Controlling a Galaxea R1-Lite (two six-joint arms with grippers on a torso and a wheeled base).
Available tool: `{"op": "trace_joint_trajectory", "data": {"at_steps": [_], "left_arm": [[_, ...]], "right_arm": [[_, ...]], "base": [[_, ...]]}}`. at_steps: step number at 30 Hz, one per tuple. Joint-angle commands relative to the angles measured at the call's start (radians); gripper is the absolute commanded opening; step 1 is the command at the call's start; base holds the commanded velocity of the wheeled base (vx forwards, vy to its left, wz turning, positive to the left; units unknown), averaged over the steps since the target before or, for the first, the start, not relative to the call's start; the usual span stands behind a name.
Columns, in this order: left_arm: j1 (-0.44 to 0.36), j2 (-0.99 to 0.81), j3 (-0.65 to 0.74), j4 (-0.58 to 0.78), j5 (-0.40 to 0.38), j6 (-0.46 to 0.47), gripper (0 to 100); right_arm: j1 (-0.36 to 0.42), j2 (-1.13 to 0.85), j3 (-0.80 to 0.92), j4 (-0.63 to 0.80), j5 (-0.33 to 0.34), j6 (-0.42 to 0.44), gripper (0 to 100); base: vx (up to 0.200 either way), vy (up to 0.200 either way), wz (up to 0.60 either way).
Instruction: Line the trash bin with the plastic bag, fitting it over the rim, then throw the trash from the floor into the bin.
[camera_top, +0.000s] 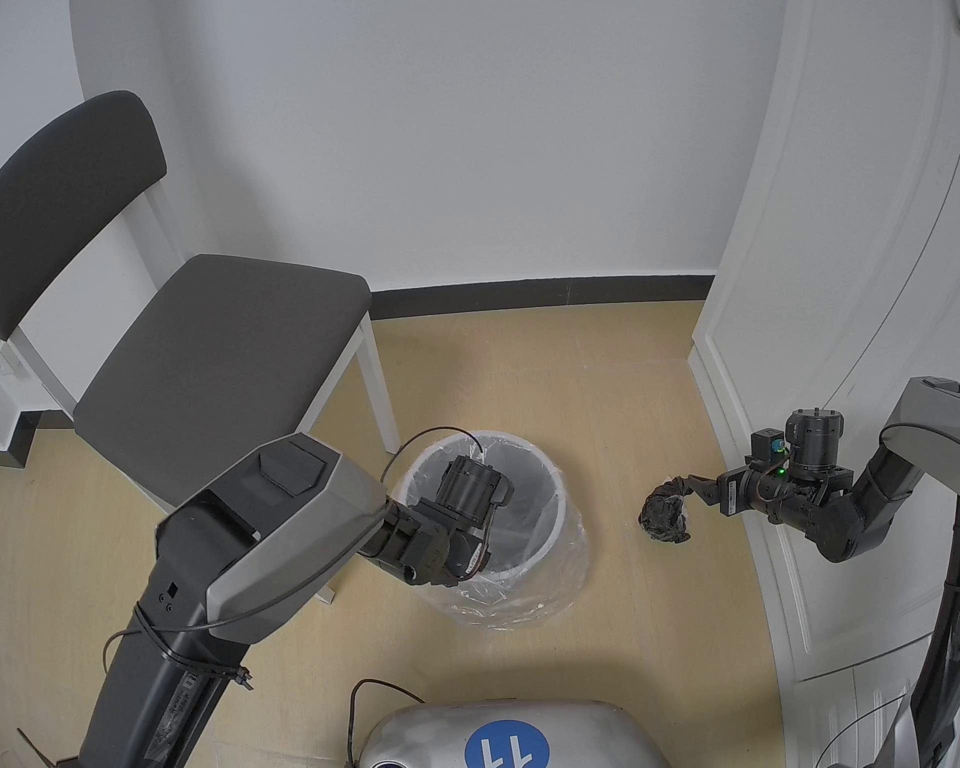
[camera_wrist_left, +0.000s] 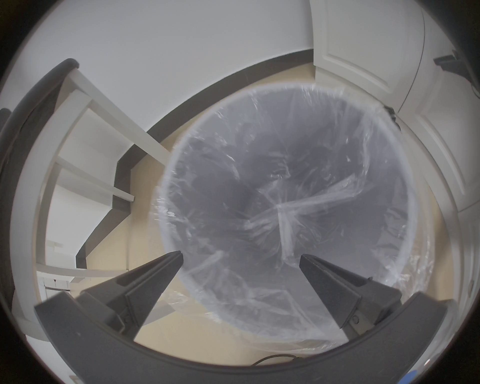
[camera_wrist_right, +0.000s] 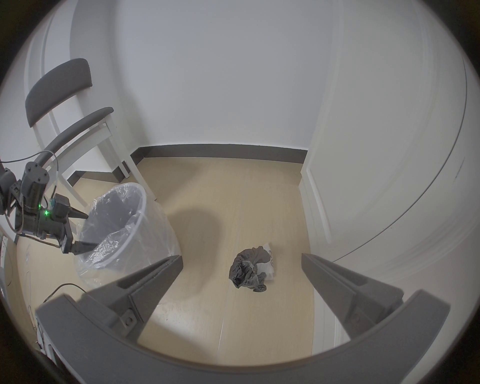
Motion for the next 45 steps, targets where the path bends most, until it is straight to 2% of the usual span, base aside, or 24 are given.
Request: {"op": "trace_joint_trajectory", "data": {"at_steps": [1,28,32,35,41,45], "left_arm": [[0.013,-0.077,0.092,-0.068,0.001,0.002,100],[0.037,-0.141,0.272,-0.109,0.004,-0.012,100],[0.037,-0.157,0.29,-0.16,-0.001,-0.041,100],[0.037,-0.194,0.322,-0.189,-0.006,-0.075,100],[0.039,-0.272,0.396,-0.252,-0.036,-0.123,100],[0.036,-0.319,0.483,-0.344,-0.058,-0.146,100]], "right_arm": [[-0.001,-0.005,0.001,-0.001,0.002,0.0,100],[0.01,-0.002,0.01,-0.003,0.004,-0.014,100],[0.01,-0.002,0.01,-0.004,0.018,-0.016,100],[0.008,-0.013,0.015,-0.004,0.061,-0.017,100],[0.008,-0.01,-0.002,0.007,0.065,-0.006,100],[0.021,0.001,-0.025,0.014,0.067,0.046,100]], "base": [[0.0,0.0,0.0],[0.0,0.0,0.0],[0.0,0.0,0.0],[0.0,0.0,0.0],[0.0,0.0,0.0],[0.0,0.0,0.0]]}}
